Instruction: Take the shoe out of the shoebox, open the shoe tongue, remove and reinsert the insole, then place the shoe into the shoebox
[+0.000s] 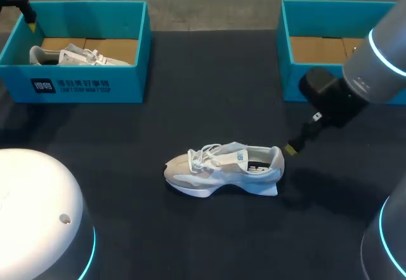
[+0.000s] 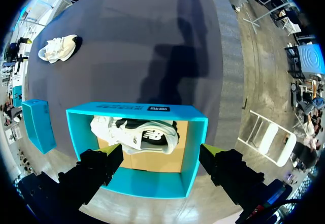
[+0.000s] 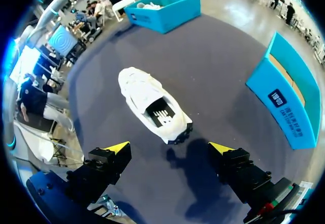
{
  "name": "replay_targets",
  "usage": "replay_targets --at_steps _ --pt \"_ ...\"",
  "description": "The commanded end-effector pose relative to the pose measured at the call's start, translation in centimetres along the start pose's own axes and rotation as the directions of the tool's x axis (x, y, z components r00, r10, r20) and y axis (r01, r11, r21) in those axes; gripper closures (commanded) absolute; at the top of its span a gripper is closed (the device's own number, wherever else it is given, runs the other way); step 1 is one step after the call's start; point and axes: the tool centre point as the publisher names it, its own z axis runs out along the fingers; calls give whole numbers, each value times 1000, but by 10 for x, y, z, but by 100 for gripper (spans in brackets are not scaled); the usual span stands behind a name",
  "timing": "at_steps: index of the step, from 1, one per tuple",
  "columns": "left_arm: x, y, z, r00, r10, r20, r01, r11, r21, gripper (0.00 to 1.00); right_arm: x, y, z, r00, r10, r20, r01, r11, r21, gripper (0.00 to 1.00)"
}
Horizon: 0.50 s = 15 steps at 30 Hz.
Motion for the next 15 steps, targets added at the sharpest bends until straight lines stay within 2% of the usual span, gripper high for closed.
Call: replay_targets --at_steps 1,6,8,10,13,14,15 --pt "0 -1 -1 1000 0 -2 0 1000 -2 0 2 -1 4 998 -56 22 57 998 -3 0" --pt "0 -1 -1 1000 0 -2 0 1000 -2 0 -5 -15 20 977 -211 26 212 972 -97 0" --pt "0 -1 -1 1000 0 -2 0 1000 -2 0 -9 -22 29 968 -239 80 247 962 -119 0" --pt "0 -1 -1 1000 0 -2 0 1000 -2 0 -14 -24 34 959 -272 81 282 943 -174 0" --pt "0 -1 -1 1000 0 -2 0 1000 -2 0 -23 -24 37 931 -364 32 357 889 -286 0" --pt "0 -1 -1 1000 0 -2 0 1000 -2 0 -25 -26 35 892 -450 -44 396 825 -404 0" --pt "0 -1 -1 1000 0 -2 0 1000 -2 0 -25 -26 35 892 -450 -44 396 825 -404 0"
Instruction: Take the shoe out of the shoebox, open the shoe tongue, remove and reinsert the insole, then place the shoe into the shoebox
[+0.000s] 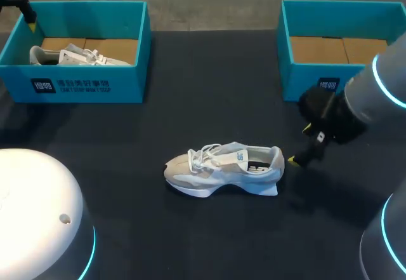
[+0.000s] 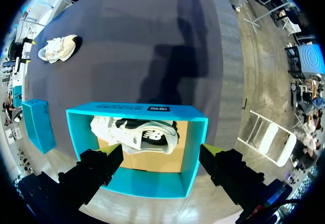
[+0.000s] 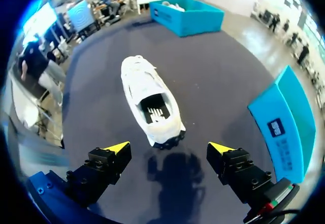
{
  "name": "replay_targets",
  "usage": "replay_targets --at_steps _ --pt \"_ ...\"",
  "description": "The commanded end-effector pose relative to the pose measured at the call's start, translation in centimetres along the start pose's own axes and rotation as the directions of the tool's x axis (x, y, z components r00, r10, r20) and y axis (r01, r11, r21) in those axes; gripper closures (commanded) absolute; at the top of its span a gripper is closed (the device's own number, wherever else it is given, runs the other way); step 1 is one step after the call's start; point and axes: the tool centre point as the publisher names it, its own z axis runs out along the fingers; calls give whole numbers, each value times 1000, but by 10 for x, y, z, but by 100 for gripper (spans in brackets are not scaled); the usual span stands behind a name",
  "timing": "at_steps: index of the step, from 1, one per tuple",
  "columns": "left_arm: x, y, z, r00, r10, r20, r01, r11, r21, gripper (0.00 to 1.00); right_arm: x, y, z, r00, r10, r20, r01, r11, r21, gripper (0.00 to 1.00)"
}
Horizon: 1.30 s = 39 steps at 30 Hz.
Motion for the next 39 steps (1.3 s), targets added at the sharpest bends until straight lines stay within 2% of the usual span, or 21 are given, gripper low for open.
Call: replay_targets --at_steps 1,13,15,19,21,25,26,39 --pt "0 -1 -1 1000 0 -2 0 1000 -2 0 -3 -19 1 982 -143 -126 95 941 -324 0" --pt "0 -1 -1 1000 0 -2 0 1000 -2 0 -3 -19 1 982 -143 -126 95 941 -324 0" --pt "0 -1 -1 1000 0 -2 0 1000 -2 0 -10 -21 9 981 -173 -83 121 895 -430 0" --pt "0 -1 -1 1000 0 -2 0 1000 -2 0 -16 -27 26 984 -177 -29 145 882 -449 0" --pt "0 -1 -1 1000 0 -2 0 1000 -2 0 -17 -28 37 976 -217 14 201 875 -441 0" --pt "0 -1 -1 1000 0 -2 0 1000 -2 0 -20 -27 48 965 -263 21 242 852 -464 0" --pt "0 -1 -1 1000 0 -2 0 1000 -2 0 -19 -27 51 956 -295 10 262 832 -489 0" --pt "0 -1 -1 1000 0 -2 0 1000 -2 0 -19 -27 51 956 -295 10 262 832 -489 0"
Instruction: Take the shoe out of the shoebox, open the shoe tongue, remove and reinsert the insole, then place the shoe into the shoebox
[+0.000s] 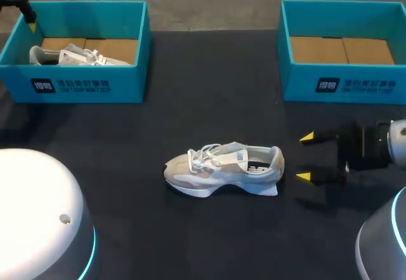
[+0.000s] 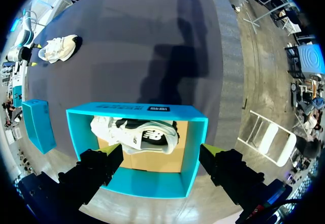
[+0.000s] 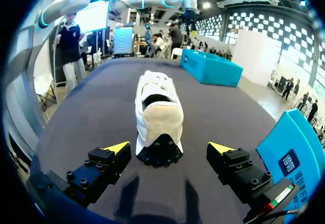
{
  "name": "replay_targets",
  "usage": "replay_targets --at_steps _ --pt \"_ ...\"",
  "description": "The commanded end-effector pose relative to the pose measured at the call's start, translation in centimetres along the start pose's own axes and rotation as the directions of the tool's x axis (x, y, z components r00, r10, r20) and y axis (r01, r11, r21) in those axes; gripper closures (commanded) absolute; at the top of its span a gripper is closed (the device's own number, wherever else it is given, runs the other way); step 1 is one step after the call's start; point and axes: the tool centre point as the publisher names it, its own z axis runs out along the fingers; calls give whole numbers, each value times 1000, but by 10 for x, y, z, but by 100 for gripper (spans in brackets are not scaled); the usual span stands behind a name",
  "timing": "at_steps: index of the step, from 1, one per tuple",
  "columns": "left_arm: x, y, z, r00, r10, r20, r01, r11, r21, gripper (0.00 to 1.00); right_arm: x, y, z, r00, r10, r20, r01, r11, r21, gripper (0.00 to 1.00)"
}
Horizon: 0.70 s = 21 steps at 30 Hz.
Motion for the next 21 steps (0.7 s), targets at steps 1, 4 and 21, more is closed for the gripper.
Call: replay_targets --at_steps 1,4,21 --pt "0 -1 -1 1000 0 -2 0 1000 -2 0 0 2 1 1000 1 0 -1 1000 8 0" --pt "0 -1 -1 1000 0 -2 0 1000 -2 0 2 1 12 999 49 -12 -49 998 49 0" --pt "0 -1 -1 1000 0 -2 0 1000 -2 0 14 -27 3 997 49 -67 -50 999 -13 0"
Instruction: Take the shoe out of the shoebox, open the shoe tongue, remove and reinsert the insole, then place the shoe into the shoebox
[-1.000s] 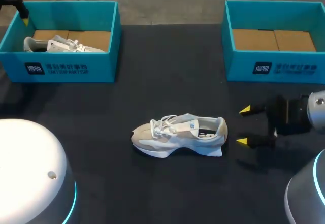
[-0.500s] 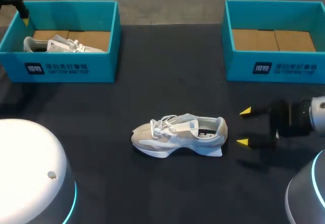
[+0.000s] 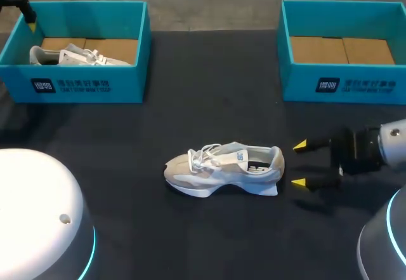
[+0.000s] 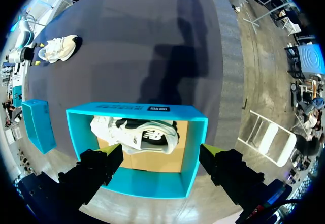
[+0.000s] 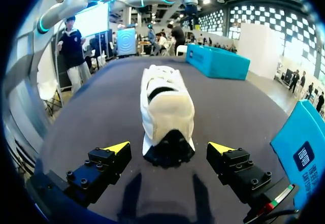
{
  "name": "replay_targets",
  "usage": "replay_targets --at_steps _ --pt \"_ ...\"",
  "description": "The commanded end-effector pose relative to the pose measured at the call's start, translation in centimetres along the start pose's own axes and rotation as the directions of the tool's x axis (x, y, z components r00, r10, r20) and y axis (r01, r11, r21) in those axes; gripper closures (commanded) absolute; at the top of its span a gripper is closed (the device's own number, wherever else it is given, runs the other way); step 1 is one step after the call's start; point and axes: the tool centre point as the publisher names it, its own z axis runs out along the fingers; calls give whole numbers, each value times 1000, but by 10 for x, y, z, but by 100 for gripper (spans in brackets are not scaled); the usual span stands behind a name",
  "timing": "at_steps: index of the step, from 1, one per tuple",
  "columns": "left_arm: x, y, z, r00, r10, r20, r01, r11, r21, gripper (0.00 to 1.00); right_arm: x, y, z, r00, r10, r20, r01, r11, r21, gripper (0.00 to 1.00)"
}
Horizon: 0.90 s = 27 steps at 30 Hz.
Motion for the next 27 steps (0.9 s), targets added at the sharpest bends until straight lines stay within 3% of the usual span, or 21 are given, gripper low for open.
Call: replay_targets --at_steps 1,11,27 --pt "0 -1 -1 1000 0 -2 0 1000 -2 0 4 -17 -16 1000 1 0 -1 1000 -27 0" --pt "0 -1 -1 1000 0 -2 0 1000 -2 0 -13 -45 -33 1000 3 -25 -4 999 -44 0" --pt "0 -1 -1 1000 0 -2 0 1000 -2 0 -23 -58 -37 998 -6 -59 2 997 -71 0"
